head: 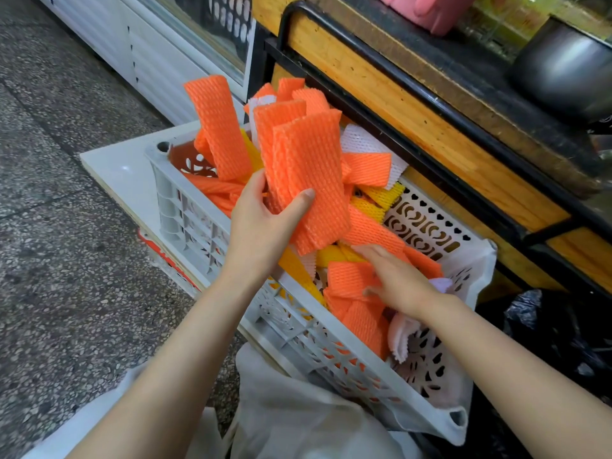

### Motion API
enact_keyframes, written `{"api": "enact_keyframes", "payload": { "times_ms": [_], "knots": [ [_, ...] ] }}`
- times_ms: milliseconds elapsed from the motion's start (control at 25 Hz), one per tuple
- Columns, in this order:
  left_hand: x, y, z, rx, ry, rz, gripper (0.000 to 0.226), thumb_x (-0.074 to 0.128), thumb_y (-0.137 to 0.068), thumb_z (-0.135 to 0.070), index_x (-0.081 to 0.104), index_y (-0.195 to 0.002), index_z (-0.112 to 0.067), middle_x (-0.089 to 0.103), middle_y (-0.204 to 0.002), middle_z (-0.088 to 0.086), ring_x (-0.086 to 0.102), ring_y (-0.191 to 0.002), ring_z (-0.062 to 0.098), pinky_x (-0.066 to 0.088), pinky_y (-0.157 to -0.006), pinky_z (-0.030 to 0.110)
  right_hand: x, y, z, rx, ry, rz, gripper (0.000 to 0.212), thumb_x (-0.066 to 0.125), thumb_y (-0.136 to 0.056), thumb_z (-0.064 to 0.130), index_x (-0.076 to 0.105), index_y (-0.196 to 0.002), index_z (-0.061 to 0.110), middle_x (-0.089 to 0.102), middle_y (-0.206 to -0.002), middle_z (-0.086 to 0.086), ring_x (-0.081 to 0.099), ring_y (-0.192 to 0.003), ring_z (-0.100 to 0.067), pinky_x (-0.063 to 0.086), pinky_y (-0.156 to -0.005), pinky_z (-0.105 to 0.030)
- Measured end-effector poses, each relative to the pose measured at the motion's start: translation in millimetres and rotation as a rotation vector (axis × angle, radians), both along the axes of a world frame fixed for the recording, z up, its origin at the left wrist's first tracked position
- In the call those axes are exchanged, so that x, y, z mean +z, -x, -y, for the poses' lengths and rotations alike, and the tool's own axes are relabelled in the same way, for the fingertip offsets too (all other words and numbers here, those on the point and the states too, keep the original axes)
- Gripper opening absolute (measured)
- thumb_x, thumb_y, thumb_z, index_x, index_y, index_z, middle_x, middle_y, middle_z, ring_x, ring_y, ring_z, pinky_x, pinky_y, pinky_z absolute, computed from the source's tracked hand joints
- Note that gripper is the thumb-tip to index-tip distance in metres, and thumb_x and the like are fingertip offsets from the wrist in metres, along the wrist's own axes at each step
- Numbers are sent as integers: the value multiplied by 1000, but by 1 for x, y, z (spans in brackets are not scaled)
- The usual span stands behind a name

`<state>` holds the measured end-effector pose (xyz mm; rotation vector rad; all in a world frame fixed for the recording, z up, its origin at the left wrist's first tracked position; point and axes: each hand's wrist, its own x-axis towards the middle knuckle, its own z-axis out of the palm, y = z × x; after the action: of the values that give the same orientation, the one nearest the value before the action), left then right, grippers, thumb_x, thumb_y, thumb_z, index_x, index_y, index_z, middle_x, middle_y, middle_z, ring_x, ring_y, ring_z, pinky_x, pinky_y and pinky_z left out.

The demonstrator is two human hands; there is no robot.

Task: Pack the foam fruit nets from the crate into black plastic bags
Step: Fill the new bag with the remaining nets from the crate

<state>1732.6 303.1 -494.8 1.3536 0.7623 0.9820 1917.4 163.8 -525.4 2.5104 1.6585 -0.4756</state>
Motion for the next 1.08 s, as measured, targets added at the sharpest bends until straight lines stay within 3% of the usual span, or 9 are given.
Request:
{"api": "enact_keyframes", "payload": {
  "times_ms": [80,160,280,400,600,720,880,1080],
  "knots": [
    [-1,-3,1,-9,-11,-16,34,71,-76,-29,56,-106,-24,62,-96,-15,56,-78,-13,46,-75,10,0,-5,-3,97,173,113,93,74,-76,27,16,-149,27,17,-155,8,24,-138,-18,22,-112,-36],
    [-2,-5,3,-26,-14,-40,35,72,-78,-27,56,-108,-24,62,-98,-14,56,-82,-12,45,-76,10,-3,-6,-4,87,272,49,104,79,-70,31,13,-150,27,15,-157,6,15,-143,-18,16,-115,-37],
    [-2,-8,7,-55,-10,-62,44,67,-71,-38,55,-110,-23,63,-107,-7,60,-94,2,47,-82,17,-11,-5,2,38,316,-37,108,81,-67,30,11,-150,26,21,-156,0,21,-141,-20,20,-114,-36],
    [-3,-8,8,-62,-17,-71,44,65,-69,-41,55,-109,-25,64,-110,-4,60,-98,7,47,-84,22,-4,-3,4,2,309,2,96,78,-71,35,19,-146,28,35,-146,-3,30,-132,-24,24,-107,-36],
    [-3,-9,9,-66,-19,-89,39,72,-81,-27,55,-115,-21,63,-114,-1,59,-100,10,47,-83,20,18,-6,10,-30,338,-17,70,73,-77,29,37,-137,23,44,-131,-3,32,-128,-22,24,-105,-34],
    [-2,-10,11,-68,-49,-98,39,70,-82,-26,56,-118,-18,63,-113,-2,59,-97,9,47,-81,17,24,-10,17,-44,222,-18,57,75,-74,31,50,-125,24,51,-121,3,39,-121,-20,31,-105,-43],
    [1,-10,16,-53,-86,-85,42,70,-83,-28,54,-120,-19,61,-114,-3,58,-100,9,47,-84,22,42,-8,23,-186,-153,75,50,71,-78,38,51,-119,16,43,-103,5,44,-104,-16,36,-80,-30],
    [0,-14,30,-51,-119,-99,45,71,-81,-30,54,-120,-16,60,-112,-4,57,-100,8,43,-80,17,75,12,39,-413,-500,-135,44,64,-86,34,44,-119,13,51,-102,1,52,-92,-14,38,-68,-26]
  ]
}}
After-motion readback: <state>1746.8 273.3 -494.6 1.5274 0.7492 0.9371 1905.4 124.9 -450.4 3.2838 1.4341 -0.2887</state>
